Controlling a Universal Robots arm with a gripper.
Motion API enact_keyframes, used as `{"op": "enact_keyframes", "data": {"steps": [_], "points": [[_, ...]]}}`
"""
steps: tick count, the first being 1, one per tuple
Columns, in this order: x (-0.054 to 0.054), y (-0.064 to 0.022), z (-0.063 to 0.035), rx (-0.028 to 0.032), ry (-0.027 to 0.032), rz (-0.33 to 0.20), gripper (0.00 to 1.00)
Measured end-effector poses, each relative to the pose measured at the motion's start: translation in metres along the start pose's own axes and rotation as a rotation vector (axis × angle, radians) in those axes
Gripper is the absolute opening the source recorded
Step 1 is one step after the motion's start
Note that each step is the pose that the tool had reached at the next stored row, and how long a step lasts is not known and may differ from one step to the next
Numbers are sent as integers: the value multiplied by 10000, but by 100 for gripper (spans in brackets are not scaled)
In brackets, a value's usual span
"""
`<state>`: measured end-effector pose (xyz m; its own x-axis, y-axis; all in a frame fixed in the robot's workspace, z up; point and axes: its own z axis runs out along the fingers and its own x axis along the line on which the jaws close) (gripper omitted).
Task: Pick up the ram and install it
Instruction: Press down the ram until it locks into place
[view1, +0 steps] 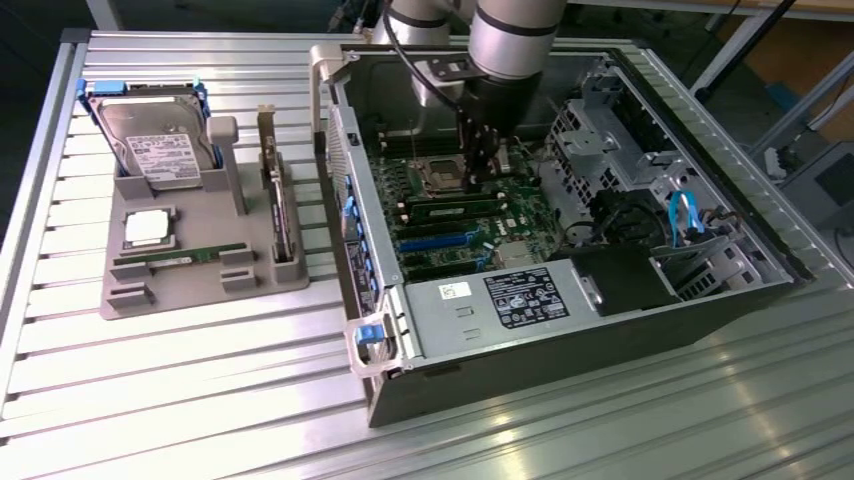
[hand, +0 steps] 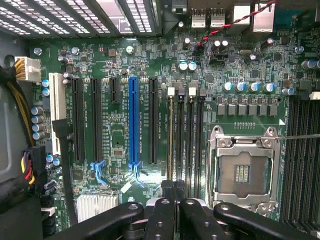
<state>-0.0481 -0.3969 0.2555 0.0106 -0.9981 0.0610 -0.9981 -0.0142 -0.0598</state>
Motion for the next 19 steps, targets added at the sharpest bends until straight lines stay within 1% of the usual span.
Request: {"op": "enact_keyframes", "data": {"steps": [2, 3, 5, 7, 12, 13, 17, 18, 19], "points": [[-2, 42, -2, 99, 1, 7, 10], [-3, 75, -4, 184, 2, 12, 10], [-7, 147, -9, 401, 3, 25, 10], [-10, 197, -12, 555, 6, 34, 10], [-14, 306, -19, 863, 11, 52, 10], [-15, 325, -20, 913, 12, 55, 10], [-16, 329, -20, 922, 11, 56, 10], [-16, 329, -20, 915, 11, 56, 10], [-15, 323, -19, 890, 10, 56, 10]]}}
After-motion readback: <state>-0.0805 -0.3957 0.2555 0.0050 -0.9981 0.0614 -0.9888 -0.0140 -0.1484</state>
